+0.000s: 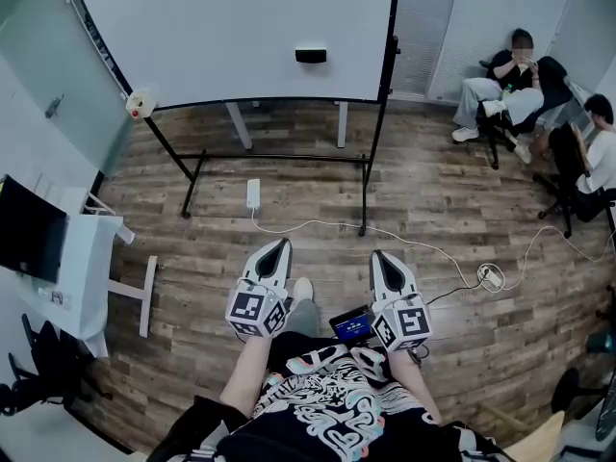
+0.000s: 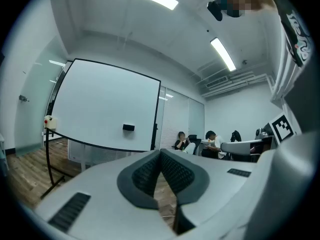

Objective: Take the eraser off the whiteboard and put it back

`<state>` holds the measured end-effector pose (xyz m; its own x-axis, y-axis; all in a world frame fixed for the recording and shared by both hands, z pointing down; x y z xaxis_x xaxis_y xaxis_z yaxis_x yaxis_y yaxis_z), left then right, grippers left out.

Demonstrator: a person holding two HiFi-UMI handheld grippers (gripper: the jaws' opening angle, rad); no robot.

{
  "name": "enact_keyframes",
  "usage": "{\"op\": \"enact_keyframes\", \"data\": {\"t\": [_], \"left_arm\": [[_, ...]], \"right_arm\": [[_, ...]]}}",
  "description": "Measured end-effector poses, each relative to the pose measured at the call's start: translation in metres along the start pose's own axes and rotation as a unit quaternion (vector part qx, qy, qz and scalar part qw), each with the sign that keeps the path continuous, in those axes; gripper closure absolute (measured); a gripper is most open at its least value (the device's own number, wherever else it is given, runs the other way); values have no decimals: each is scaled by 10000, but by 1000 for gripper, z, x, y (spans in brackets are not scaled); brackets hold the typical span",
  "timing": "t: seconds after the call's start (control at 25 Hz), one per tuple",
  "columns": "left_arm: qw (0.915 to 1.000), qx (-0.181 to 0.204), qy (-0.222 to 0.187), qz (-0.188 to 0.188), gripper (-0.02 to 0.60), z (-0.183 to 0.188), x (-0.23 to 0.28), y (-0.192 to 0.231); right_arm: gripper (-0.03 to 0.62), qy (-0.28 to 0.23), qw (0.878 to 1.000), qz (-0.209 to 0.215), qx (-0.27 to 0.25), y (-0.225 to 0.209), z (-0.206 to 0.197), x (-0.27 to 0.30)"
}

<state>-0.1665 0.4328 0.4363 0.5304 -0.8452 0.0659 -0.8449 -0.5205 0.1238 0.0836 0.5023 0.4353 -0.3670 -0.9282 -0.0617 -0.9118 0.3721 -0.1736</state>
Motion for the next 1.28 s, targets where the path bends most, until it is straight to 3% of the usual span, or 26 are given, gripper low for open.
{"op": "enact_keyframes", "data": {"t": [0.44, 0.96, 1.28], "left_arm": [[9998, -39, -176, 56, 557, 1, 74, 22], [9995, 85, -291, -57, 557, 38, 241, 112], [9998, 83, -195, -66, 557, 45, 315, 158]], "right_arm": [[568, 127, 9999, -24, -84, -48, -1, 58], [568, 162, 9995, -231, -102, -120, 13, 221], [568, 296, 9991, -300, -86, -149, 12, 297]]}}
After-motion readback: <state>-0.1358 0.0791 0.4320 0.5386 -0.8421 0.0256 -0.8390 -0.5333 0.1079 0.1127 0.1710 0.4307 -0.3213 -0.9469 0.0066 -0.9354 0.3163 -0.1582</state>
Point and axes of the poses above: the fingertips, and each gripper's own axes: x forward along the fingers, y to its left, z out of its top, the point moved 8 cm from there along -x, backward along the fingers, and after that the axes turned 6 degrees about z, right-handed, at the moved point
